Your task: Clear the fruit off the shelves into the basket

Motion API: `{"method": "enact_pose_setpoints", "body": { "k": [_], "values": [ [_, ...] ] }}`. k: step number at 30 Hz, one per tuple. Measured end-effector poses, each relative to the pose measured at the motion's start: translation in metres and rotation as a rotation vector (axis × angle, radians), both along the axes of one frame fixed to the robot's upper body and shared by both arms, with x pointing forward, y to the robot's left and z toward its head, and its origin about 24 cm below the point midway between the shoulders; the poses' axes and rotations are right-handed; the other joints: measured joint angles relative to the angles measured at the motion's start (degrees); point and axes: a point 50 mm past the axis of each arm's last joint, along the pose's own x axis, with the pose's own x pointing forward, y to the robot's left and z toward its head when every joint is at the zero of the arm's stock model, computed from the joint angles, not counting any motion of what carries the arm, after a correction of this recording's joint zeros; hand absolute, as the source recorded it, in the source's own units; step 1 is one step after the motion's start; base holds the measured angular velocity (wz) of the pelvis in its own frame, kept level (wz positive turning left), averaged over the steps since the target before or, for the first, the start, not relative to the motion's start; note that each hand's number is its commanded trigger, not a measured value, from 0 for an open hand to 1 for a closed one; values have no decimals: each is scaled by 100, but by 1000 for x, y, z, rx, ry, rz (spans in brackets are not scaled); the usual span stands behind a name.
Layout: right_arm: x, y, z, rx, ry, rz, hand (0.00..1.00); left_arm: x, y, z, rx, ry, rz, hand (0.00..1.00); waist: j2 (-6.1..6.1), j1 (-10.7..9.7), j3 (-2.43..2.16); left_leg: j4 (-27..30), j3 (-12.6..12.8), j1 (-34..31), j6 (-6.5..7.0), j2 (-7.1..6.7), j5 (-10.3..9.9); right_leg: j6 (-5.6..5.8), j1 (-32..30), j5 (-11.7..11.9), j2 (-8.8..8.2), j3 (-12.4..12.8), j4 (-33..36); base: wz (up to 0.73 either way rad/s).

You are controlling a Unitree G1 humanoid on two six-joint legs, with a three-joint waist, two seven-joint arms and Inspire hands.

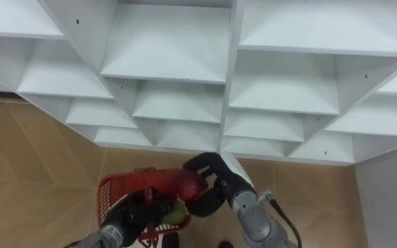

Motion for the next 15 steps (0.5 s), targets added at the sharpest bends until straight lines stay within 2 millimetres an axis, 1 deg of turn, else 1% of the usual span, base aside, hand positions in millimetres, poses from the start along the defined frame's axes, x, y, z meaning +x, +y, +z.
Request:
{"method": "enact_pose_setpoints", "body": {
  "k": [6,9,11,15],
  "values": [
    [-1,-2,-2,-11,10,-2,100,0,0,0,0,-3,-1,100,13,2,2,-2,1,2,0,0,0,0,9,0,1,-5,-9,0],
    [-2,-2,-4,-13,15,-2,100,0,-1,0,-2,-2,-3,100,56,2,4,-4,3,7,0,-1,0,1,16,1,2,-5,-10,0],
    [-6,-1,-9,-20,40,4,100,0,-4,0,-3,-3,-16,100,88,2,1,-9,12,12,0,-1,1,1,24,0,5,-12,-15,0],
    [-11,-2,-15,-33,73,16,100,-1,-7,0,-6,-2,-32,100,97,9,4,-13,16,10,-1,2,1,0,21,0,9,-11,-18,0]
  ]
}}
